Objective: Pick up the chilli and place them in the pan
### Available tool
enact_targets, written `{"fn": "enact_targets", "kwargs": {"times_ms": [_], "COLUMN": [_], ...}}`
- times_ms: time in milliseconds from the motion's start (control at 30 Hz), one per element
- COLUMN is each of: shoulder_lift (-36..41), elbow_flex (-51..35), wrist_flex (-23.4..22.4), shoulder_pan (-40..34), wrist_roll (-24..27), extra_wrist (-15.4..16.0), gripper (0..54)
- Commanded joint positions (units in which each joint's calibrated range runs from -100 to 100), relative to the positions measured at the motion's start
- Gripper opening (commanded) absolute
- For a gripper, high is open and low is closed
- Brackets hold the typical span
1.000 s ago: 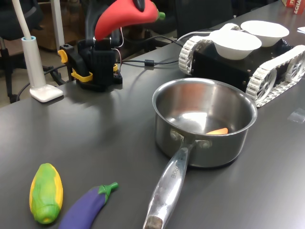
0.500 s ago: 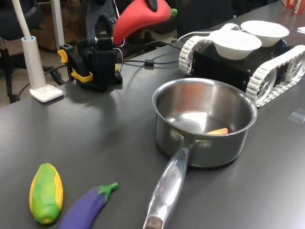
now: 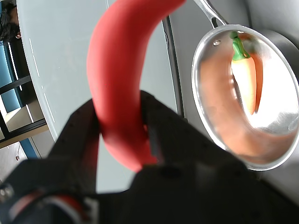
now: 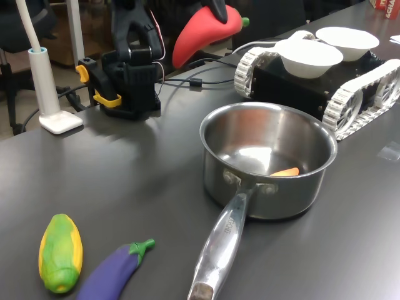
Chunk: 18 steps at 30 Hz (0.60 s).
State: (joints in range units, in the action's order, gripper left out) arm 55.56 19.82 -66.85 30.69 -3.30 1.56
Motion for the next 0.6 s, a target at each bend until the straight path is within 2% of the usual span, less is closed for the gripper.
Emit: {"fn": "enact_targets", "kwargs": {"times_ms": [0,300,567], "shoulder_lift": [3.7,6.4,8.4], "elbow_flex": [1.0,7.7,12.4], "wrist_flex": [4.8,7.4,7.5], "shoulder_pan": [-3.4,-9.0,-14.3], "wrist_roll": [0.9,1.5,1.6], "extra_wrist": [-2.0,-3.7,-3.8], "gripper": [0.0,0.0,0.0]}}
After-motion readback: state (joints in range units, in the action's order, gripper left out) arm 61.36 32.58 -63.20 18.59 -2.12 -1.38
